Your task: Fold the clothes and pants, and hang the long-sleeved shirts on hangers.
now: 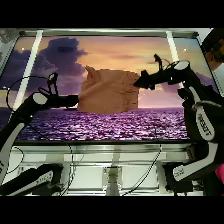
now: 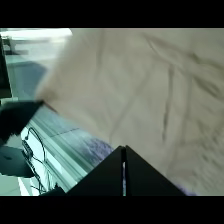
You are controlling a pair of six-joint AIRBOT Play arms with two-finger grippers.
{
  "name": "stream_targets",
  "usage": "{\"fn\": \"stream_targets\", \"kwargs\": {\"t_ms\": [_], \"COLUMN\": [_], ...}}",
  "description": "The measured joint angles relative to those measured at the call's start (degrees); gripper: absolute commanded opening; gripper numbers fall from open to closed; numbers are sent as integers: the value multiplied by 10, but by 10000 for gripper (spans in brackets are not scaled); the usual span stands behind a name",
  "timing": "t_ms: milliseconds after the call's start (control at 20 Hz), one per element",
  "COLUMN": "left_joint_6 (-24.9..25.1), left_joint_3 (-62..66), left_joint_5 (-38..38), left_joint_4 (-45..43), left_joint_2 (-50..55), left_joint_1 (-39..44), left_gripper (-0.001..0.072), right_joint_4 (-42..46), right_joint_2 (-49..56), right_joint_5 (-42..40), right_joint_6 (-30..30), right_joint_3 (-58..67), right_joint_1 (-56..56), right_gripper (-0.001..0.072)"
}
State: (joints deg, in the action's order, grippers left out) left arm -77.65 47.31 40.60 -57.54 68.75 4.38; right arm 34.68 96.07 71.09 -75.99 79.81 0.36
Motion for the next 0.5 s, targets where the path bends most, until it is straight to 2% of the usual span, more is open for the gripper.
{"fn": "stream_targets", "kwargs": {"t_ms": [50,100,200,250,300,350,500], "left_joint_6": [-6,-15,-21,-26,-30,-30,-31], "left_joint_3": [0,0,0,0,0,0,-7], "left_joint_5": [3,5,7,8,10,12,28], "left_joint_4": [-13,-24,-36,-41,-44,-47,-49], "left_joint_2": [1,2,2,2,2,2,-1], "left_joint_1": [-2,-3,-5,-6,-7,-9,-11], "left_gripper": [331,475,481,444,159,7,4], "right_joint_4": [-8,-16,-47,-65,-87,-108,-151], "right_joint_2": [-28,-59,-125,-155,-185,-210,-266], "right_joint_5": [-14,-36,-82,-106,-132,-157,-242], "right_joint_6": [7,13,21,23,23,21,-4], "right_joint_3": [-48,-99,-195,-239,-281,-315,-393], "right_joint_1": [2,4,10,16,23,33,83], "right_gripper": [20,21,24,41,41,36,21]}}
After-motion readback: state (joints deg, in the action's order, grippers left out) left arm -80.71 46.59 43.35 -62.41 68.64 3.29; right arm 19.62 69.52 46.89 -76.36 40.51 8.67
